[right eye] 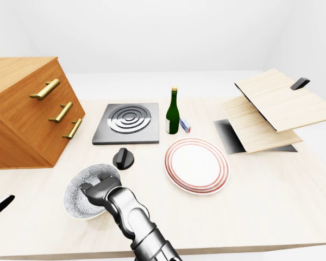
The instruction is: Pick up the akita bowl and put it on the plate.
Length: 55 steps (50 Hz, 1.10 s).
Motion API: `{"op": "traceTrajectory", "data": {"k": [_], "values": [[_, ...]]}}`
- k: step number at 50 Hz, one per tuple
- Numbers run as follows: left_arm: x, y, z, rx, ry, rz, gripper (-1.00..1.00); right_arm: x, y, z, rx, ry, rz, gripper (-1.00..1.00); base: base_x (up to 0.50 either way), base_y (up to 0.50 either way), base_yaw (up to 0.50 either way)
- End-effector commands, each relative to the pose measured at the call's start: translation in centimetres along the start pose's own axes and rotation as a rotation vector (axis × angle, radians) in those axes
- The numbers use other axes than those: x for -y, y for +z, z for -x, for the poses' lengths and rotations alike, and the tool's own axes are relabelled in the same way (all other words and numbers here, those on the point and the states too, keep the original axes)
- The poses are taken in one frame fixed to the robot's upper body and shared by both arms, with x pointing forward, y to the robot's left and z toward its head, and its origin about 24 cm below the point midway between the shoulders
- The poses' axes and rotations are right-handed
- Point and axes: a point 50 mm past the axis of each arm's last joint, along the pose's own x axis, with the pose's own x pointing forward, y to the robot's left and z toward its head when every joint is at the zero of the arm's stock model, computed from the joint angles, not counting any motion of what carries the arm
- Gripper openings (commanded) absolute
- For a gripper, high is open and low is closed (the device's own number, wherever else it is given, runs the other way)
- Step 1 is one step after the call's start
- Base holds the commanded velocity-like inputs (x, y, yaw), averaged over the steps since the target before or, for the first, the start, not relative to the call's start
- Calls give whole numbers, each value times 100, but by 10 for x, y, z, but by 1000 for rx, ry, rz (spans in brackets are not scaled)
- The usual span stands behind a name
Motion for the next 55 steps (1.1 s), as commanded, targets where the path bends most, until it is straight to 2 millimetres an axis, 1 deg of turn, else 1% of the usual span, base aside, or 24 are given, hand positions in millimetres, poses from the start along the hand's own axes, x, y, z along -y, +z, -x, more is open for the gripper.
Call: {"op": "traceTrajectory", "data": {"k": [1,55], "values": [[0,2,0,1,0,0,100,-3,0,-2,-1,17,2,100,0,0,0],[0,2,0,3,2,0,100,-6,-2,-3,-6,31,-5,100,0,0,0]]}}
